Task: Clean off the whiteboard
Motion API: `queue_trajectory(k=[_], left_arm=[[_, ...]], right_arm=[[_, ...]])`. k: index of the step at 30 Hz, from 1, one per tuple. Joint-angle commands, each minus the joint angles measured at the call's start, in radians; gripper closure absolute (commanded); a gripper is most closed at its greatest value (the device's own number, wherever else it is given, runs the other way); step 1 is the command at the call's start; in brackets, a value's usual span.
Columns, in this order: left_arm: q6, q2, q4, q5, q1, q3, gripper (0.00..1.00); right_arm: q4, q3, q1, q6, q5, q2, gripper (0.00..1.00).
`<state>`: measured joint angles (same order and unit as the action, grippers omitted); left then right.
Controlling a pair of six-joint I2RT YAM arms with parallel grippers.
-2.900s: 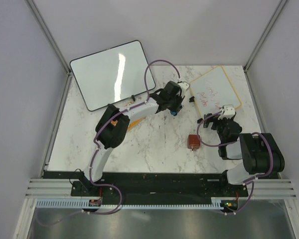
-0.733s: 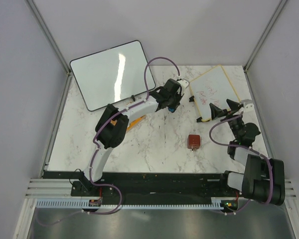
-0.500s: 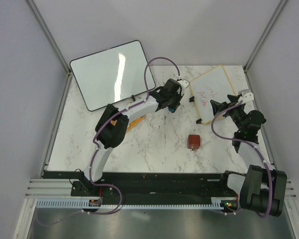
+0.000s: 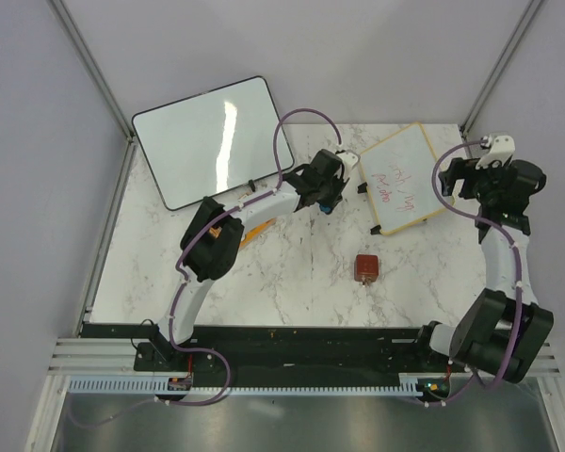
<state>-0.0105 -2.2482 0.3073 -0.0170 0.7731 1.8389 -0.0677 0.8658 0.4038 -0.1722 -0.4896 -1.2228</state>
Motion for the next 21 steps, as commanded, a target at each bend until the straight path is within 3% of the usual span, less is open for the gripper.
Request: queue_trajectory(k=[1,4,9,17,21], left_arm=[[-0.002,0.061,-0.014,0.012,0.012,0.011,0.98],[0.001,0.064,-0.013,0.011,0.012,0.005,0.98],[0.001,0.064,-0.014,0.012,0.014,-0.004,0.98],[-0.025,0.062,-0.039,0.006,0.014,-0.01,0.98],[-0.036,0.058,-0.045,0.012,0.015,-0.007,0.98]], right_arm=[[0.223,0.189,0.067,-0.016,-0.124,-0.111,0.12],[0.321,0.346,0.142,-0.013,-0.243,-0.196,0.18],[0.393,0.429,0.274,0.028,-0.44,-0.309,0.15],[0.814,0.558,0.279,-0.272,-0.569,-0.483,0.19],[0.917,0.576,0.28,-0.381,-0.612,-0.509,0.19]])
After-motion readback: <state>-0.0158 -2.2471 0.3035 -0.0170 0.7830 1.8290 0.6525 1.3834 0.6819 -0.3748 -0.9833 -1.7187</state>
